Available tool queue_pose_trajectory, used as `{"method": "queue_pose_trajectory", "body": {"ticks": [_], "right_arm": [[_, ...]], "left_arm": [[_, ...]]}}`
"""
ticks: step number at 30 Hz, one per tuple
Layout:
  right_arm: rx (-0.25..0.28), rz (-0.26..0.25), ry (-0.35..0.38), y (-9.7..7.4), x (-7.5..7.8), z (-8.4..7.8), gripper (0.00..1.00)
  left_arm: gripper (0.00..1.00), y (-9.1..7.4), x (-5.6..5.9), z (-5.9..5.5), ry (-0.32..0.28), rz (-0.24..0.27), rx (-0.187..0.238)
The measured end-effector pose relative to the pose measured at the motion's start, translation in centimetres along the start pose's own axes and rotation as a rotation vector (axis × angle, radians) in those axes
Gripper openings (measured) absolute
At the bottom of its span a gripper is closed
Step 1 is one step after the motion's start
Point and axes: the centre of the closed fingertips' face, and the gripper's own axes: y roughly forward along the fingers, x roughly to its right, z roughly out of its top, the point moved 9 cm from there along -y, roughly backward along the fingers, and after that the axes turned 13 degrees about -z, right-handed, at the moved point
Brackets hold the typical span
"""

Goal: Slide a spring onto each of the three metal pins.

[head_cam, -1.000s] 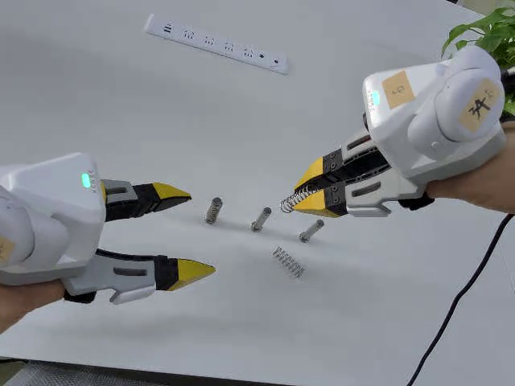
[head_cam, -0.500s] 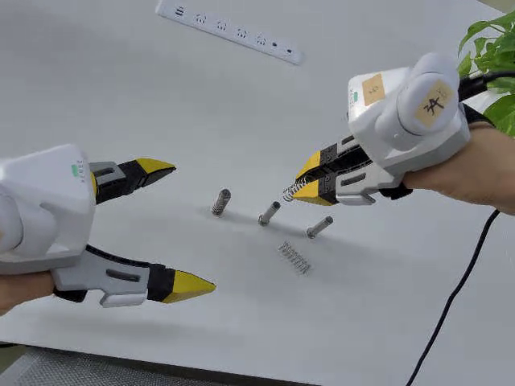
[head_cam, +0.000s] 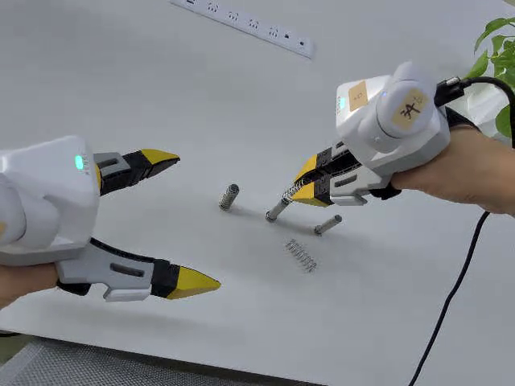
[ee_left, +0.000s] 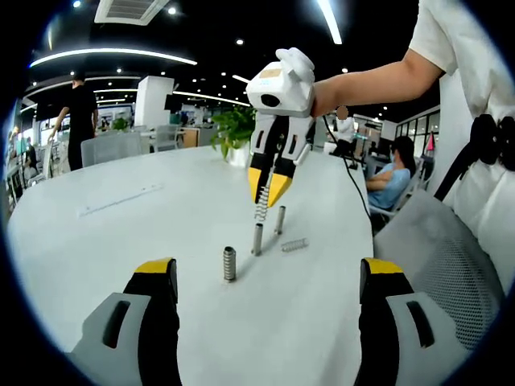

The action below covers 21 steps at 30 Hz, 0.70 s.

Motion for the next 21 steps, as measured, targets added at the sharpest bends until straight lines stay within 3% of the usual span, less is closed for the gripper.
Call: {"method": "queue_pose_trajectory", "body": {"ticks": [21], "right_arm": [[-0.013, 0.014, -0.006, 0.74, -0.51, 0.03, 0.06]], "left_arm": [[0.92, -0.08, 0.33, -0.37, -0.013, -0.012, 0.007]]}}
